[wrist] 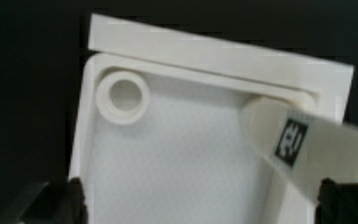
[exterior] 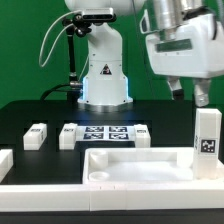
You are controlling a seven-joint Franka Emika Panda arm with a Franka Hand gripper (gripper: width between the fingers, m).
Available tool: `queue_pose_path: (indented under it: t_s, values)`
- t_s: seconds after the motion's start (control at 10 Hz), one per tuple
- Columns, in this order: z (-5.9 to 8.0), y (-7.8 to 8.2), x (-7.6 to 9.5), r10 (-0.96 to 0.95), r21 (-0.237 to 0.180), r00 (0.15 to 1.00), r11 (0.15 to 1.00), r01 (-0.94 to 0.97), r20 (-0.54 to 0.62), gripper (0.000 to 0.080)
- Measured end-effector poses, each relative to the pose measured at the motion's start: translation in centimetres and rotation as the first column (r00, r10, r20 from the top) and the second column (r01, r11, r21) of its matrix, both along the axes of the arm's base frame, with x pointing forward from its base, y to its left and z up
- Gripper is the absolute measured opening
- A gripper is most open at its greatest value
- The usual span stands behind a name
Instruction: Assemble desk
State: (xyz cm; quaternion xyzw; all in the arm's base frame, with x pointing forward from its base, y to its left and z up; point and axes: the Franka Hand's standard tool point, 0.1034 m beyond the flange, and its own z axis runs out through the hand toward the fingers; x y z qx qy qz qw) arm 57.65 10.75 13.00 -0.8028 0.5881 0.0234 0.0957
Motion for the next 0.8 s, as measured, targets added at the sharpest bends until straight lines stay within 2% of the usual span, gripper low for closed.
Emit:
queue_pose_path:
  t_s: [0.3, 0.5, 0.6, 0.7, 0.8]
  values:
    - [-0.3, 0.1, -0.1, 0.205, -0.028, 0.978, 0.979, -0.204, 0.040, 0.0649]
    - [-2.0, 1.7, -2.6, 0.400, -0.079, 0.916, 0.915, -0.396, 0.035, 0.0649]
    - [-2.6, 1.7, -3.4, 0.587, -0.137, 0.809, 0.805, -0.577, 0.044, 0.0649]
    - [-3.8, 0.6, -4.6, 0.704, -0.188, 0.708, 0.704, -0.685, 0.054, 0.0649]
    - [-4.9, -1.0, -5.7, 0.780, -0.211, 0.624, 0.618, -0.758, 0.043, 0.0649]
